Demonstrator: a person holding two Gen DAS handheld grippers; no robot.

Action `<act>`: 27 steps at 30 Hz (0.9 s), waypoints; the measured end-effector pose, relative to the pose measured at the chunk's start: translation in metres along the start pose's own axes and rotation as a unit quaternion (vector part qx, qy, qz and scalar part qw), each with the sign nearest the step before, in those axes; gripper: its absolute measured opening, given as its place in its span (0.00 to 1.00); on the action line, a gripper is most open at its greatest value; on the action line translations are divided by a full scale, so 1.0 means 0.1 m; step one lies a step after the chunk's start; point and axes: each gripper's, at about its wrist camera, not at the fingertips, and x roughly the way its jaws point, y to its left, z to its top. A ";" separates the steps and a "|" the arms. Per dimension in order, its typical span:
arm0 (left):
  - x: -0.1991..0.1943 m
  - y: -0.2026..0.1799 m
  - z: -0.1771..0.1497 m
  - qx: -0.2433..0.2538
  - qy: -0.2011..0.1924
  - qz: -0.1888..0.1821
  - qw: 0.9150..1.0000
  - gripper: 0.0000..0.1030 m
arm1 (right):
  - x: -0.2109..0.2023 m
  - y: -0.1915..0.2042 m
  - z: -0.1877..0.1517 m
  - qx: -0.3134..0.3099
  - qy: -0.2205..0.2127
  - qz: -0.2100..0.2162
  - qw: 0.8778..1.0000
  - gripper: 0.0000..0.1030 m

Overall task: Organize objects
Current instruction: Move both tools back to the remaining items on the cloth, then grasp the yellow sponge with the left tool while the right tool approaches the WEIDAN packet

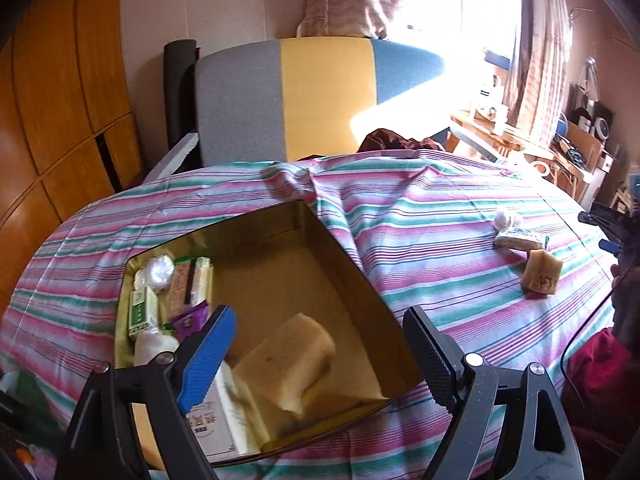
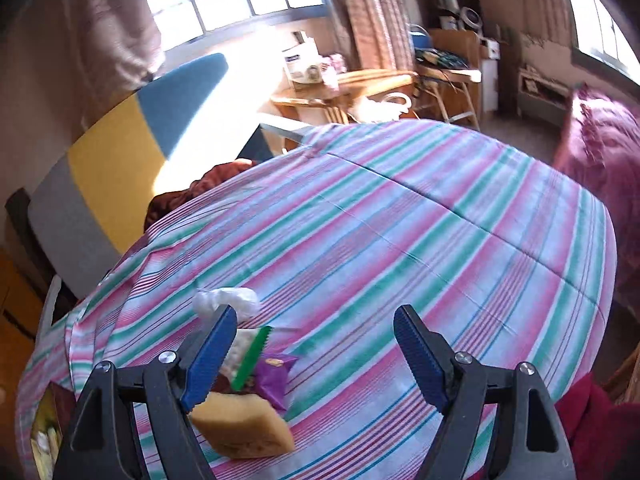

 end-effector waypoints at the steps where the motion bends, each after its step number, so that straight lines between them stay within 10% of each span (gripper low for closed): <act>1: 0.04 -0.09 0.03 0.008 0.003 -0.008 1.000 0.84 | 0.03 -0.11 0.02 0.029 0.008 0.009 0.999 0.80; 27: 1.26 -2.43 0.36 0.156 0.091 -0.201 0.963 0.91 | 0.04 -0.26 0.02 0.097 0.046 0.099 0.989 0.80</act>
